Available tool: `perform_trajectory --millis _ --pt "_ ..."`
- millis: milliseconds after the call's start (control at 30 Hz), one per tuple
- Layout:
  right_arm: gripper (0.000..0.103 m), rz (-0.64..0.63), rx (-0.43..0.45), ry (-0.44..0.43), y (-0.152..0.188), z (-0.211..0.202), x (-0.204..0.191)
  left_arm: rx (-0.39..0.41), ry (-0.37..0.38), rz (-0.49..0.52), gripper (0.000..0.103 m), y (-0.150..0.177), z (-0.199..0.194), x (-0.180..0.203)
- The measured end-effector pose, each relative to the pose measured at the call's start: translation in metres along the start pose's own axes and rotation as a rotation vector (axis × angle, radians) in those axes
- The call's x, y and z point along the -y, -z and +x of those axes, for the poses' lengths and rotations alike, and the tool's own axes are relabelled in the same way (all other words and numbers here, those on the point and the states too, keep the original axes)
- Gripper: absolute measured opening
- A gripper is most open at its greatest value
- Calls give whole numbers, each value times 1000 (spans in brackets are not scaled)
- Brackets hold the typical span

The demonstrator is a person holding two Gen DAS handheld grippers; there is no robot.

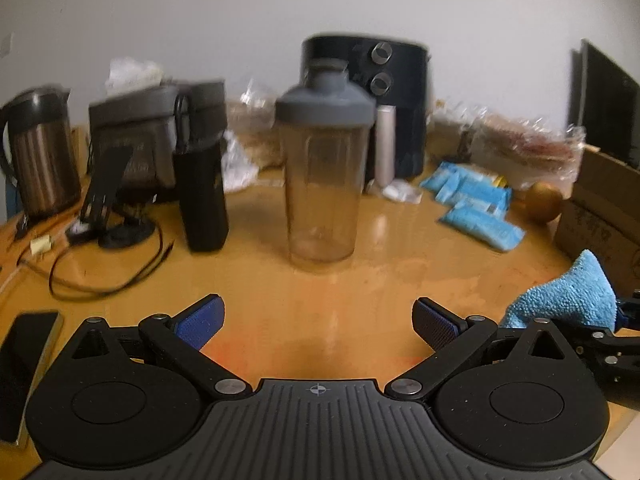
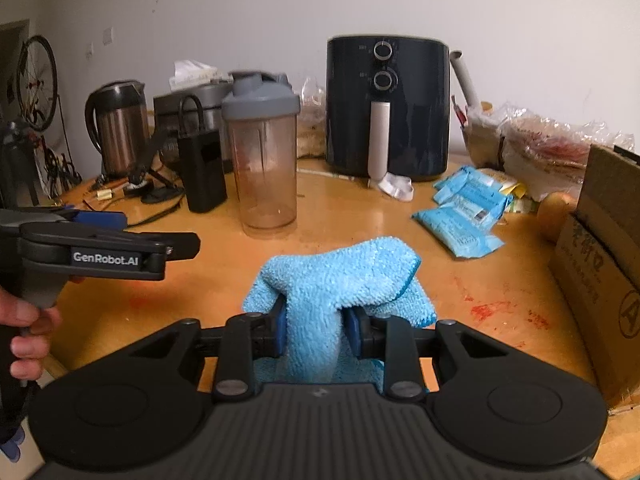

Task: Clean container
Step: 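Withdraw the left tool from the bottle while the right tool lowers the blue cloth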

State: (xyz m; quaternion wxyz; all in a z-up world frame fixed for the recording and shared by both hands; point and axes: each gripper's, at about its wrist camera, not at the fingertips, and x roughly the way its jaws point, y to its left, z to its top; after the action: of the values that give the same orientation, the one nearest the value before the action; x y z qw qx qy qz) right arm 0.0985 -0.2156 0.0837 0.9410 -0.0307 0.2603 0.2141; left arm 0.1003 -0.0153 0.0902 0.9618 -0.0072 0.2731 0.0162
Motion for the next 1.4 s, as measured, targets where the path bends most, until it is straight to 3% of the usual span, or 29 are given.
perform_trajectory --millis 133,433,633,733,800,967,1400 --pt "40 1 -53 7 -1 13 2 -49 4 -23 103 2 7 -5" --pt "41 10 -147 9 -2 32 3 -69 -5 -36 103 3 10 -10" --pt "48 1 -176 7 -4 38 2 -79 -4 -40 103 2 12 -10" --pt "60 0 -179 11 -4 38 2 -83 2 -39 103 2 12 -9" --pt "81 -4 -181 12 -4 38 1 -86 3 -41 103 1 12 -9" --pt "101 5 -161 14 -7 33 2 -115 10 -66 103 -1 14 -12" --pt "103 1 -142 75 -15 22 0 -119 -8 -55 103 -1 11 -16"
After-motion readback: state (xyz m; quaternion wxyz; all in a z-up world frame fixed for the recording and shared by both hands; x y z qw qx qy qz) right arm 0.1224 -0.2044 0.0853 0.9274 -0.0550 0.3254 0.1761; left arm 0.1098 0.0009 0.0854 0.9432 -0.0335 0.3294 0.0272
